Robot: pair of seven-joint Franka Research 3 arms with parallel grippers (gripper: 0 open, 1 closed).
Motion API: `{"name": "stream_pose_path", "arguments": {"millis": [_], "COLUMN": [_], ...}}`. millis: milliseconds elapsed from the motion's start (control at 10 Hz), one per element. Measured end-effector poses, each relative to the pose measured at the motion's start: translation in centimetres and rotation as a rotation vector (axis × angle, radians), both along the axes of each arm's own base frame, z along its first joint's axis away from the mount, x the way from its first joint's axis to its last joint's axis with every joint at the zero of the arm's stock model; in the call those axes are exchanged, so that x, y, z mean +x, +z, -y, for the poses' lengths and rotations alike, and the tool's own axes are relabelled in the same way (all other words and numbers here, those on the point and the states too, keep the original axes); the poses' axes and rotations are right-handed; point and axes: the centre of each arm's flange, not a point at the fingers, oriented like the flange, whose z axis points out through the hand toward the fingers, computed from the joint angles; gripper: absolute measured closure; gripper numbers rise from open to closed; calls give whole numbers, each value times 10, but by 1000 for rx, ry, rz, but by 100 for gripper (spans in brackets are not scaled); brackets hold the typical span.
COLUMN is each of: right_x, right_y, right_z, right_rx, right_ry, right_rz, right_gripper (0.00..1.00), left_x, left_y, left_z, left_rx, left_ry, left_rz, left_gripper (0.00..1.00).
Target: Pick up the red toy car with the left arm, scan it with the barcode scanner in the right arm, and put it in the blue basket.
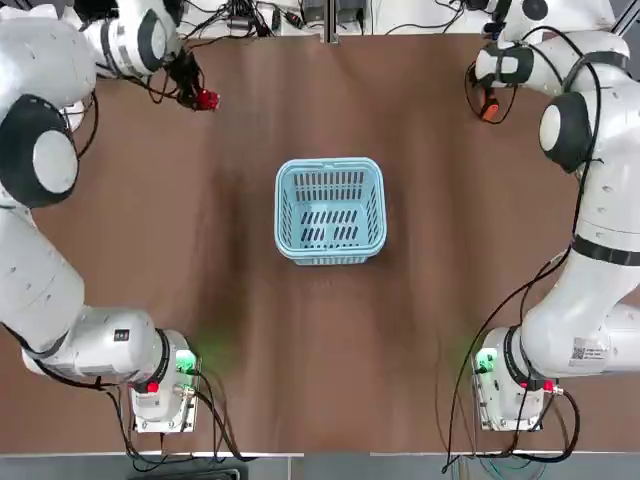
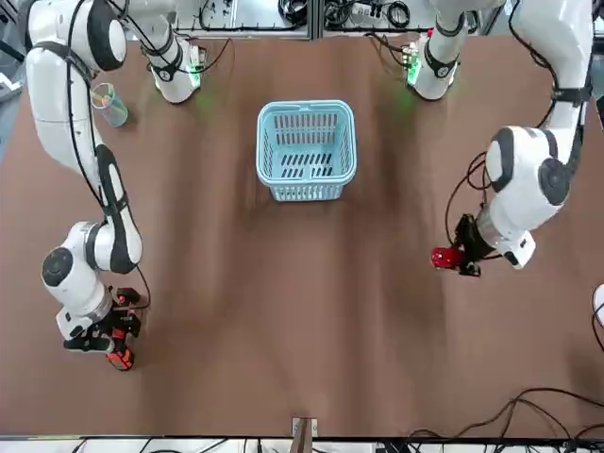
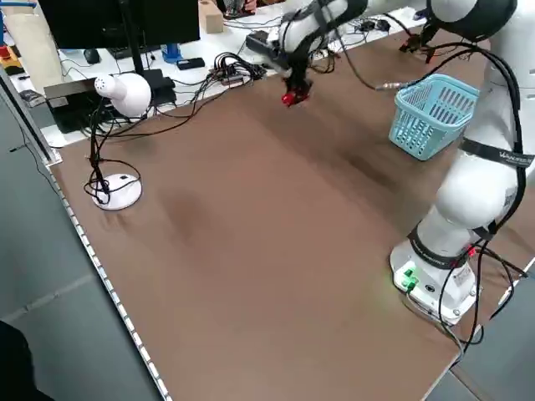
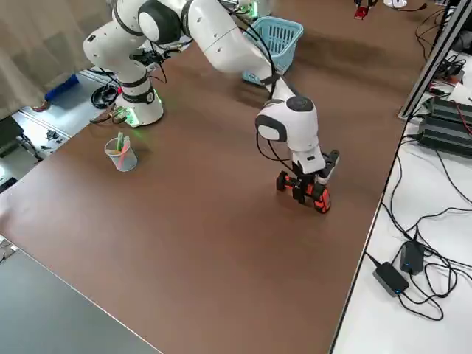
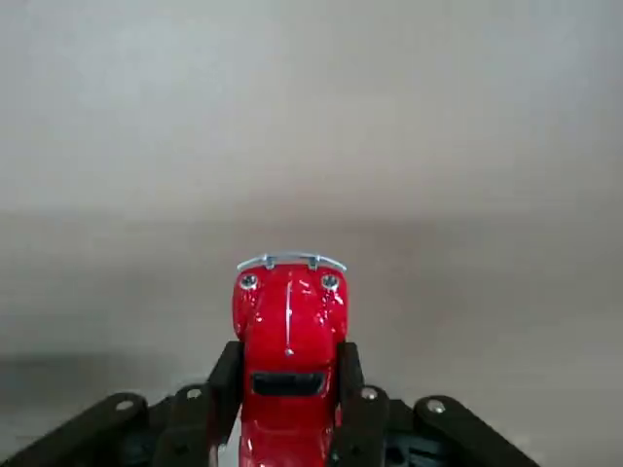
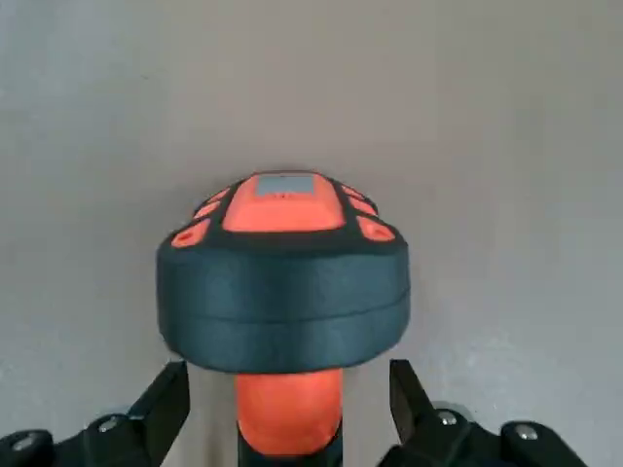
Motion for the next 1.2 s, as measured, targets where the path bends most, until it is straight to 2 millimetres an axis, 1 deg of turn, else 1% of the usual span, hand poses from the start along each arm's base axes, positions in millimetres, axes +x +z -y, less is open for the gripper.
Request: {"name": "stream_pose_path", "arguments": {"millis": [100, 200, 300, 400, 500, 600, 700, 800, 1000, 1100, 1200], "right_x": [1, 1, 0, 0, 1, 1, 1, 1, 1, 0, 0], "right_y": [2, 6, 11, 18, 24, 26, 26, 26, 26, 26, 26], "right_z": [-1, -2, -2, -3, -4, -5, -5, -5, -4, -3, -4], "right_rx": [1, 3, 6, 8, 10, 11, 11, 14, 18, 21, 22], "right_ry": [1, 1, -1, 0, 1, 1, 0, -7, -18, -25, -29], "right_rz": [-7, -21, -39, -43, -42, -42, -43, -43, -42, -42, -42], "right_gripper": [8, 8, 8, 10, 13, 21, 26, 42, 59, 63, 63], "left_x": [-5, -11, -14, -15, -17, -21, -26, -33, -43, -46, -49], "left_y": [7, 16, 30, 48, 63, 74, 81, 86, 98, 107, 117], "left_z": [39, 69, 93, 112, 129, 145, 161, 176, 200, 210, 218], "left_rx": [7, 4, -5, -14, -23, -24, -13, -8, -19, -28, -35], "left_ry": [6, 5, 4, 7, 2, -10, -19, -28, -53, -57, -56], "left_rz": [3, -13, -28, -30, -31, -27, -15, -7, -2, 3, 5], "left_gripper": [57, 57, 57, 57, 57, 57, 57, 57, 57, 57, 57]}}
